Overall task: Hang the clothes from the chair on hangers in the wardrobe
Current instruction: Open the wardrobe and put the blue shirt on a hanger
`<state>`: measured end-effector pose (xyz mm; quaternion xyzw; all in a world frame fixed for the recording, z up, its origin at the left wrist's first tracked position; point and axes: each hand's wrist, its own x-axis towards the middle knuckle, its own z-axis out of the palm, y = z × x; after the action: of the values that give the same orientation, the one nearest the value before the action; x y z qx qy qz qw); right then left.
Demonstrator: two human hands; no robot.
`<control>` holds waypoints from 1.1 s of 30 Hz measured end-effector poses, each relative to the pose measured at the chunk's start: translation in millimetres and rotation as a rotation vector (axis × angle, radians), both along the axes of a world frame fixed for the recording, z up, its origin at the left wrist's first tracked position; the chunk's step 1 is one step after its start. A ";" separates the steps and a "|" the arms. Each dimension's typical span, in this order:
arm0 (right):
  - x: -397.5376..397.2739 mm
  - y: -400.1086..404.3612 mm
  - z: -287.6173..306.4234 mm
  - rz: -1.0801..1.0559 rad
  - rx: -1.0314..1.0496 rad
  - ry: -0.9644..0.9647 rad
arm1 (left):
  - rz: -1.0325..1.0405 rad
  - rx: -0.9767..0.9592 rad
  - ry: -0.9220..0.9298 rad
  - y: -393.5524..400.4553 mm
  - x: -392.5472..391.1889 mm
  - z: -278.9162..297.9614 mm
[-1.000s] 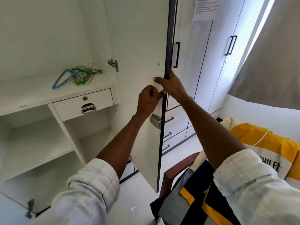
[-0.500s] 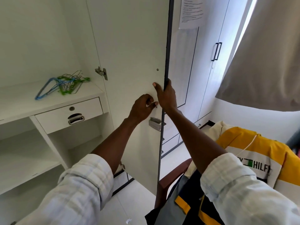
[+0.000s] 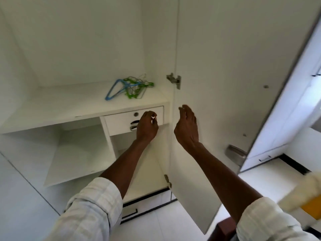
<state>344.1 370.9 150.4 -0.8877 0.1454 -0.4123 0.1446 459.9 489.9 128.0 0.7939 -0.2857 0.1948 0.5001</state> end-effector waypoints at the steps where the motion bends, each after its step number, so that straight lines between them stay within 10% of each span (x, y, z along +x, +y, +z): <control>1: 20.7 7.5 -5.7 0.026 -0.002 0.035 | 0.033 -0.002 0.013 14.9 20.0 -2.9; 12: 246.3 90.5 3.4 0.205 0.031 0.038 | 0.286 -0.007 0.032 124.4 236.7 25.9; 17: 306.8 91.4 18.8 0.175 0.088 -0.004 | 0.411 0.029 0.318 130.0 314.0 50.3; 33: 446.5 34.0 54.2 0.049 0.179 0.150 | 0.249 0.247 0.695 75.2 428.3 64.6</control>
<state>790.7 404.9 204.6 -0.9029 0.1705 -0.3262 0.2222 888.1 565.2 192.6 0.8953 -0.0221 -0.0624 0.4404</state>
